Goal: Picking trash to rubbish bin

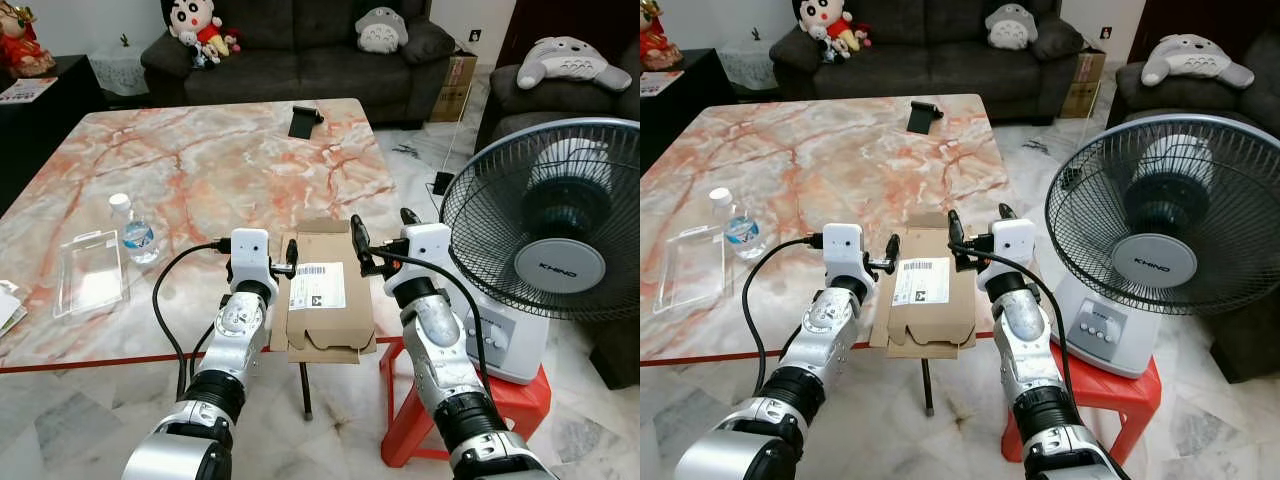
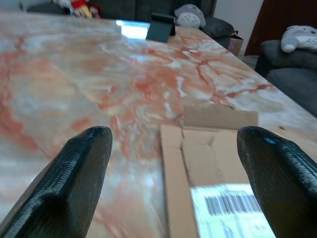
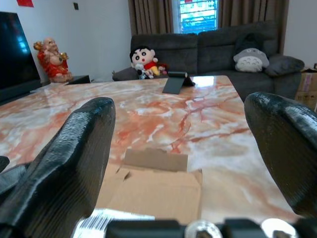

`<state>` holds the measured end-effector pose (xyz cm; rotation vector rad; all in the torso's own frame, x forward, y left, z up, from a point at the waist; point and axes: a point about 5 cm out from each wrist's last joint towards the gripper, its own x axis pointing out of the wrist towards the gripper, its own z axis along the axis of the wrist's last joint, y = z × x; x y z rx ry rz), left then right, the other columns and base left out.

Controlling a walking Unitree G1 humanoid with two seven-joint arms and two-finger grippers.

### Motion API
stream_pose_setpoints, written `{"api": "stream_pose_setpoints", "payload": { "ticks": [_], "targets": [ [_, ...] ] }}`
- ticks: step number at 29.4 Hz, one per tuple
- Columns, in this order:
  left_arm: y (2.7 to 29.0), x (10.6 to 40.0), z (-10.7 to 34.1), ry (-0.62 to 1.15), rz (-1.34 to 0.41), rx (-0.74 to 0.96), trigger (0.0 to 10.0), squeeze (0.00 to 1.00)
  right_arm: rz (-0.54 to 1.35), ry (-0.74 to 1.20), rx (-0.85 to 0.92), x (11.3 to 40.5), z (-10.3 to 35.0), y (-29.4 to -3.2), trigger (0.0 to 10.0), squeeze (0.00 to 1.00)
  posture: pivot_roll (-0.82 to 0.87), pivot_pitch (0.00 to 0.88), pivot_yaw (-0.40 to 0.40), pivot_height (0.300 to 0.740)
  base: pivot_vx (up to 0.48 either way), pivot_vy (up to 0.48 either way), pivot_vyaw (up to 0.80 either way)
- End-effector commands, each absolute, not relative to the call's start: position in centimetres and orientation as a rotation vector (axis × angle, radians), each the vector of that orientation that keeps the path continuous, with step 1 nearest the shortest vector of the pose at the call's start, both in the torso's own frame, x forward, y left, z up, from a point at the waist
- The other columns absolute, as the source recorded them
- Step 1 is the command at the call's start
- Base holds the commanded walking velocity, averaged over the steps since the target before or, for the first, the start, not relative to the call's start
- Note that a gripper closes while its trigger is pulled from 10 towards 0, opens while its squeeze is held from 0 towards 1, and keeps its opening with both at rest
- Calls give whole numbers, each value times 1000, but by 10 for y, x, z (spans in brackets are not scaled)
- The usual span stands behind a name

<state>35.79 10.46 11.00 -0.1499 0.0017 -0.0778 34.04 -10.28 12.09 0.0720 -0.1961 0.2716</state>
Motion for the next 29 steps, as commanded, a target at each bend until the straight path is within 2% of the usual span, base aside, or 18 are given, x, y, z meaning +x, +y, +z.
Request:
{"api": "stream_pose_setpoints", "payload": {
  "ticks": [1,5,6,18,25,29],
  "targets": [
    [108,357,109,13,-77,-175,10000,1000,284,-154,65,338,112,-100,10000,0,-86,42,25,740,0,0,0],
    [108,357,107,53,-61,-232,10000,1000,301,-117,59,335,103,-96,10000,0,-85,43,22,740,0,0,0],
    [109,358,107,72,-47,-243,10000,0,305,-101,54,334,100,-95,10000,0,-85,43,22,740,0,0,0],
    [111,360,109,154,-41,-355,10000,0,315,-52,0,329,87,-95,10000,0,-85,49,23,740,0,0,0],
    [107,359,115,178,-71,-386,10000,0,336,12,-117,326,73,-93,10000,0,-76,50,26,740,0,0,0],
    [104,360,122,187,-97,-412,10000,0,305,100,-256,323,58,-98,10000,0,-76,50,26,740,0,0,0]
  ]
}}
